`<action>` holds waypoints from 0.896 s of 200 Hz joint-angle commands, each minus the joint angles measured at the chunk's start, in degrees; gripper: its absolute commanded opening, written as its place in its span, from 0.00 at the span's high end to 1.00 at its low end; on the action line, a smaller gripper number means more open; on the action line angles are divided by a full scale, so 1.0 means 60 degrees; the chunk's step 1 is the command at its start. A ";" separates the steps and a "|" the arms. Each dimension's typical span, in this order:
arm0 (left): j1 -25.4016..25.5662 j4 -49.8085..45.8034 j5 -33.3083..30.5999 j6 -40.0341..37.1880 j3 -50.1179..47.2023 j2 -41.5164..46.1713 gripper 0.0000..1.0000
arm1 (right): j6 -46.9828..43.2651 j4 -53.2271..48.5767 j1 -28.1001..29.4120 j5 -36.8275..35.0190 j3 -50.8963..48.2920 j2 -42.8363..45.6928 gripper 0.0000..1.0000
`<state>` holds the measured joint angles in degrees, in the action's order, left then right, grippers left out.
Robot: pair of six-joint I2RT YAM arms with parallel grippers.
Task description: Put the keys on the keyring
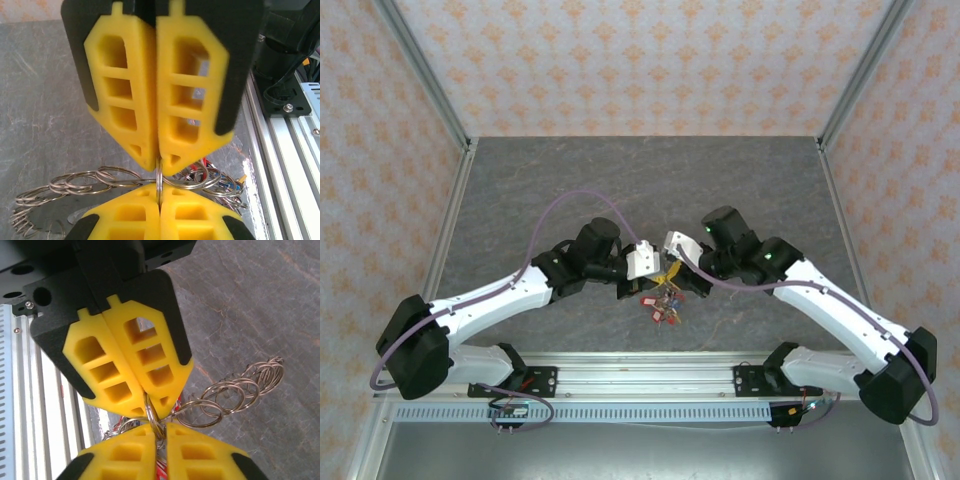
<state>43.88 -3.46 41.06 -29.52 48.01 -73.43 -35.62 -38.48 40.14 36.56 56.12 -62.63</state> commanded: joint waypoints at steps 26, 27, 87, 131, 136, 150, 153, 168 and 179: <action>0.0029 0.1728 0.0210 0.0840 -0.0570 0.0510 1.00 | 0.0633 0.1322 -0.0288 0.0664 -0.1054 0.0989 0.80; 0.0028 0.1753 0.0228 0.0844 -0.0579 0.0507 1.00 | 0.0641 0.1333 -0.0296 0.0670 -0.1072 0.0997 0.80; 0.0024 0.2026 0.0607 0.1081 -0.0788 0.0534 1.00 | 0.1301 0.3122 -0.0483 0.1192 -0.2150 0.1581 0.80; 0.0026 0.1821 0.0570 0.0972 -0.0640 0.0466 1.00 | 0.1007 0.3169 -0.0494 0.1282 -0.2219 0.1711 0.77; 0.0026 0.1789 0.0569 0.0945 -0.0629 0.0448 1.00 | 0.0935 0.3131 -0.0494 0.1188 -0.2196 0.1734 0.77; 0.0026 0.1755 0.0584 0.0911 -0.0579 0.0447 1.00 | 0.0835 0.3047 -0.0508 0.1001 -0.2139 0.1726 0.77; 0.0026 0.1757 0.0584 0.0910 -0.0568 0.0450 1.00 | 0.0818 0.3035 -0.0508 0.0990 -0.2125 0.1712 0.77; 0.0026 0.1749 0.0659 0.0906 -0.0533 0.0443 1.00 | 0.0780 0.2948 -0.0505 0.1095 -0.2048 0.1520 0.81; 0.0026 0.1786 0.0686 0.0905 -0.0502 0.0419 1.00 | 0.0744 0.2846 -0.0508 0.1188 -0.1989 0.1313 0.84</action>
<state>43.88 4.16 43.09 -23.86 43.35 -72.23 -29.85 -21.41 37.43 43.09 42.96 -53.23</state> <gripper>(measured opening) 0.040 0.188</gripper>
